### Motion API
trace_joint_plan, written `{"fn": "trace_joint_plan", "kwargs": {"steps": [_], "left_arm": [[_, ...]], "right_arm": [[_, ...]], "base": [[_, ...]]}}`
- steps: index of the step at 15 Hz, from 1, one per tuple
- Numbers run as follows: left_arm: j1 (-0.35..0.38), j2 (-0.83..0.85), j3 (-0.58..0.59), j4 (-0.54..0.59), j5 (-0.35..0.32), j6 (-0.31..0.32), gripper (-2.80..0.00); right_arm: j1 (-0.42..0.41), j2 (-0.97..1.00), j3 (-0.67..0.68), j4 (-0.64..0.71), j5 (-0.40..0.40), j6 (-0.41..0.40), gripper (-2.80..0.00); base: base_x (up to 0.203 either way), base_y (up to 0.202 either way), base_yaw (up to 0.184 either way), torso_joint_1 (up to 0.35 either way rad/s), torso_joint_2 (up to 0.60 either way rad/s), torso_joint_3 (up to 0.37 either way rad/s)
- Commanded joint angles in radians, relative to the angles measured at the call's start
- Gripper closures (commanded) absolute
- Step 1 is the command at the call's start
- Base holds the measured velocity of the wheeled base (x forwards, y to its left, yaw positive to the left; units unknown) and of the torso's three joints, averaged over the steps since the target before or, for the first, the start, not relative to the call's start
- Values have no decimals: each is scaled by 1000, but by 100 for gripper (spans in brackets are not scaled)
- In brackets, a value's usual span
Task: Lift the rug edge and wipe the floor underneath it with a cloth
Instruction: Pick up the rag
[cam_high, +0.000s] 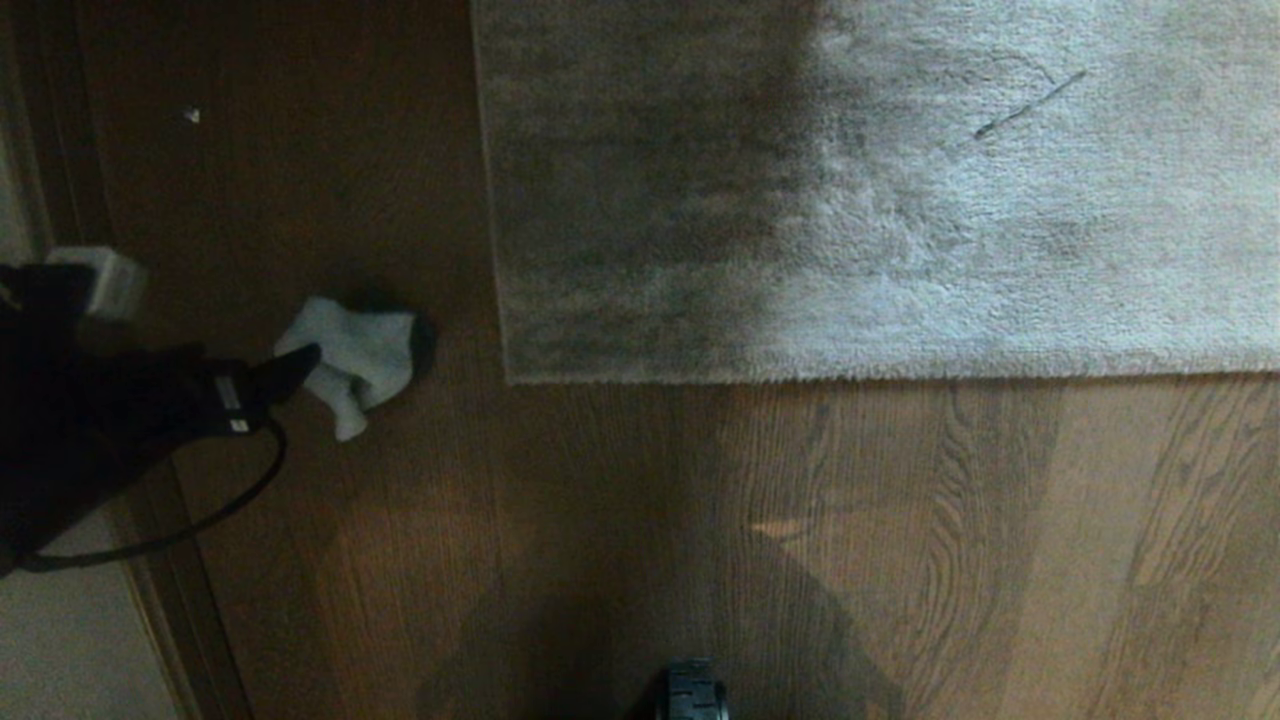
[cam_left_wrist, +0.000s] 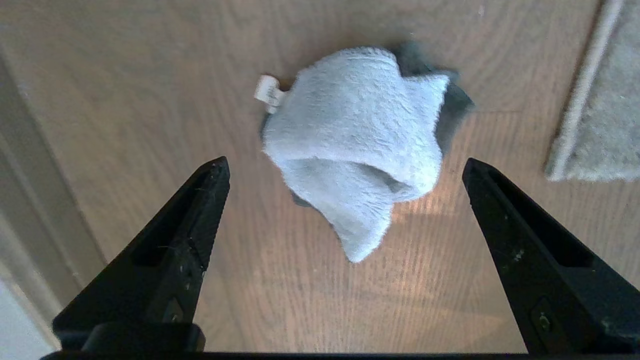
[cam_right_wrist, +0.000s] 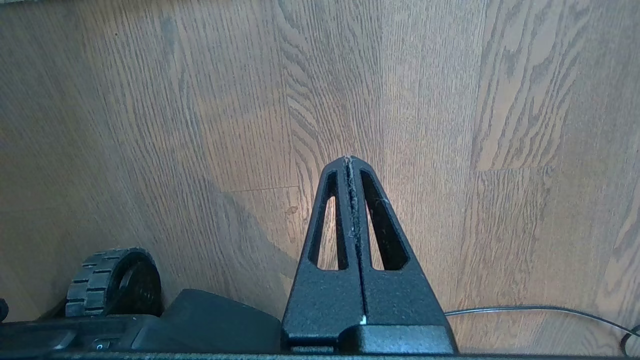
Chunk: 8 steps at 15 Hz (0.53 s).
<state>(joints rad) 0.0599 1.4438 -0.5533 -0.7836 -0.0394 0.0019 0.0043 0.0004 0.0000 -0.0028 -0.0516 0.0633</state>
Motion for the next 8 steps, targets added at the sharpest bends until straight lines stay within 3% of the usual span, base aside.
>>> {"fn": "trace_joint_plan", "kwargs": {"steps": [1,4,8], "left_arm": [[-16,22,-12,-5,-1,4,-280],[-28,46,-22,-24,-1,4,-280],[-40,120,-20,-145,1,7,-280]], "right_arm": [[0,0,0,0,-1,0,0],[0,0,0,0,-1,0,0],[0,0,0,0,-1,0,0]], "base": [[0,0,0,0,0,0],[0,0,0,0,0,0],[0,0,0,0,0,0]]}}
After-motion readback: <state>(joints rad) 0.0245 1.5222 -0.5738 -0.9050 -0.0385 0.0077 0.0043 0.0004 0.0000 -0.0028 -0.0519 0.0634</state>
